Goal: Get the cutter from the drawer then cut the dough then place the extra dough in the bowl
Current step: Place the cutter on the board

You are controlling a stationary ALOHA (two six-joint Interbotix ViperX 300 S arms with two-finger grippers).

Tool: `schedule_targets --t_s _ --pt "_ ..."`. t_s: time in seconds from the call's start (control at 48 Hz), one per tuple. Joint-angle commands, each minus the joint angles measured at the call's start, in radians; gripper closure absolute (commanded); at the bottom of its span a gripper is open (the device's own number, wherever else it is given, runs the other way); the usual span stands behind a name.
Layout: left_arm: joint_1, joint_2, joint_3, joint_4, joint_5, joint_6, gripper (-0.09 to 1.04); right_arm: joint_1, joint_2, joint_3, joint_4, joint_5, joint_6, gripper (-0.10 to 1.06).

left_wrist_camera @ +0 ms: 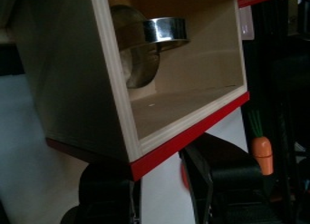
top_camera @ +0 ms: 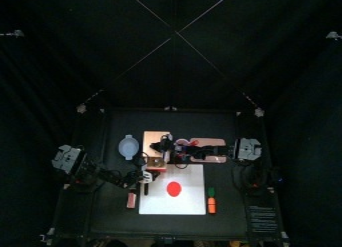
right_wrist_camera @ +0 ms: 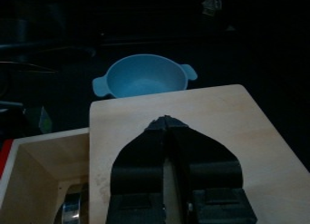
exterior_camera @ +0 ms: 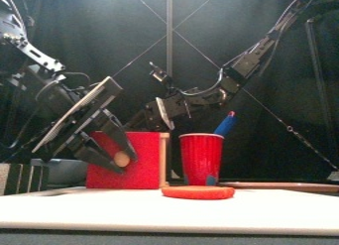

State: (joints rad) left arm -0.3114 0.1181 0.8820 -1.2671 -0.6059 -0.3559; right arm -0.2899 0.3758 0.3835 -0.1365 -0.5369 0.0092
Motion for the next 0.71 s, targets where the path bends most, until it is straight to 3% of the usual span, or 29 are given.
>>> schedule_targets --t_s 0.021,0.708 --pt "-0.034 -0.018 -0.021 0.006 0.011 0.003 0.36 -0.005 -0.014 -0.011 0.000 0.006 -0.002 0.70" --pt "-0.048 -0.021 -0.026 0.006 0.011 0.006 0.35 -0.006 -0.014 -0.020 0.000 0.026 -0.002 0.70"
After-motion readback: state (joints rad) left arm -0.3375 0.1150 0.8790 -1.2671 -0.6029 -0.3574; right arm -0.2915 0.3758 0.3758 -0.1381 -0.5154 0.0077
